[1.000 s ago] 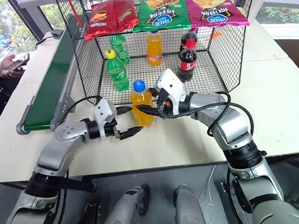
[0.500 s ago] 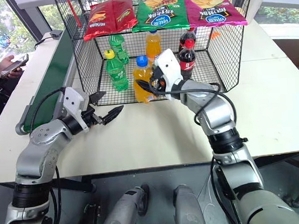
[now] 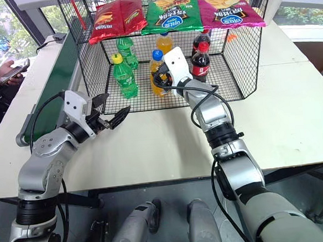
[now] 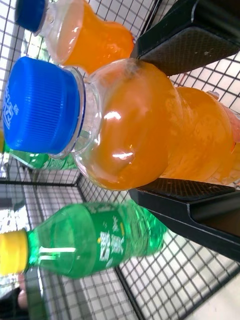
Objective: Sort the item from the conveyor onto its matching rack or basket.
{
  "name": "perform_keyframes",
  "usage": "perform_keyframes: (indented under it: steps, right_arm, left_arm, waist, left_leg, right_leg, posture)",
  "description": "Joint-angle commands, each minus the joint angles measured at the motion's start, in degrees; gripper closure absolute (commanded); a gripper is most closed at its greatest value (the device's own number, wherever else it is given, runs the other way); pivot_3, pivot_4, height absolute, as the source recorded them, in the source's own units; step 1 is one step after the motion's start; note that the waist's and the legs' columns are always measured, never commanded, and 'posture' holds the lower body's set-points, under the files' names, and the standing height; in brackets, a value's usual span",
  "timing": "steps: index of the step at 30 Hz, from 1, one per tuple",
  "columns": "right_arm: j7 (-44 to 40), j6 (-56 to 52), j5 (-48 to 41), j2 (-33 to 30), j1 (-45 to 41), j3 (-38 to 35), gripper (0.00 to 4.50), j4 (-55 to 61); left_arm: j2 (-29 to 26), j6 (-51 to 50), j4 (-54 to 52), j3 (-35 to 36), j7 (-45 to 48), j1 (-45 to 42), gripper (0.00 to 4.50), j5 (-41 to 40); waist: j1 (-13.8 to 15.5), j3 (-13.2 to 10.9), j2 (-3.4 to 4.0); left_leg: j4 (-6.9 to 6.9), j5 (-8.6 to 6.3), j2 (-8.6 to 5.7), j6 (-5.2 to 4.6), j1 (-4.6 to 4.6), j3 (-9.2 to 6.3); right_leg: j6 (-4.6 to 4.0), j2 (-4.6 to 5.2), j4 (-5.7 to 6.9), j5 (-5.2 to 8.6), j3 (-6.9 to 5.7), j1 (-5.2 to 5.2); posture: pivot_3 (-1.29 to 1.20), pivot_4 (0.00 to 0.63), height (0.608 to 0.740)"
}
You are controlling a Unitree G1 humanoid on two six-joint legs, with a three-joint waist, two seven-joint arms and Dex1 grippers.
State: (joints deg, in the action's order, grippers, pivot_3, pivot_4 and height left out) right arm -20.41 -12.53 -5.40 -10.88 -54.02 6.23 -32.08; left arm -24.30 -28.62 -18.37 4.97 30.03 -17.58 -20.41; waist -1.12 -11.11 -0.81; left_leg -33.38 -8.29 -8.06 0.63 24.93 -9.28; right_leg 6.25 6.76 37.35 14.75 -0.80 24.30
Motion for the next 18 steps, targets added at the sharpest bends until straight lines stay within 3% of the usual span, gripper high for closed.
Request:
perform_keyframes:
  steps: [1,4,8,9,18]
  right_arm:
    - [1.1,4.9,0.9,0.4,-3.8,-1.9,2.17,-1.8]
    - [0.9,6.0,1.3,0.4,-4.2,-2.1,2.17,-3.9]
    - [0.7,6.4,1.6,0.4,-4.2,-2.3,0.24,-5.1]
    - [0.6,6.4,1.7,0.5,-4.2,-2.4,0.1,-5.0]
    - [-1.0,1.3,1.3,-1.4,-2.3,-3.3,0.1,2.2]
  left_arm:
    - [0.1,0.2,-2.4,-0.2,-0.6,0.1,0.03,-0.2]
    - [0.0,0.1,-2.6,-0.3,-0.8,0.3,0.03,-0.3]
    - [-0.1,0.1,-2.5,-0.5,-0.9,0.3,0.0,-0.3]
    - [-0.1,0.1,-2.5,-0.5,-0.9,0.2,0.0,-0.3]
    - [-0.2,0.2,-2.1,-0.6,-0.8,0.4,0.0,-0.4]
  waist:
    - [0.0,0.0,0.0]
    - [0.0,0.0,0.0]
    - [0.0,0.0,0.01]
    - [0.0,0.0,0.01]
    - [0.0,0.0,0.02]
  left_leg:
    - [0.0,0.0,0.0,0.0,0.0,0.0]
    - [0.0,0.0,0.0,0.01,0.0,0.03]
    - [0.0,0.01,0.01,0.01,0.0,0.03]
    - [0.0,0.01,0.01,0.01,0.0,0.03]
    - [0.0,0.02,0.03,0.03,-0.03,0.05]
  right_leg:
    - [0.0,0.0,0.0,0.0,0.0,0.01]
    - [0.0,-0.01,0.01,0.0,0.02,0.01]
    - [-0.01,-0.01,0.02,-0.01,0.04,0.02]
    - [-0.01,-0.02,0.02,-0.01,0.04,0.02]
    - [-0.02,-0.03,0.11,-0.01,0.07,0.04]
  posture:
    - [0.0,0.15,0.739]
    - [0.0,0.15,0.739]
    - [0.0,0.15,0.739]
    - [0.0,0.15,0.739]
    - [0.0,0.15,0.739]
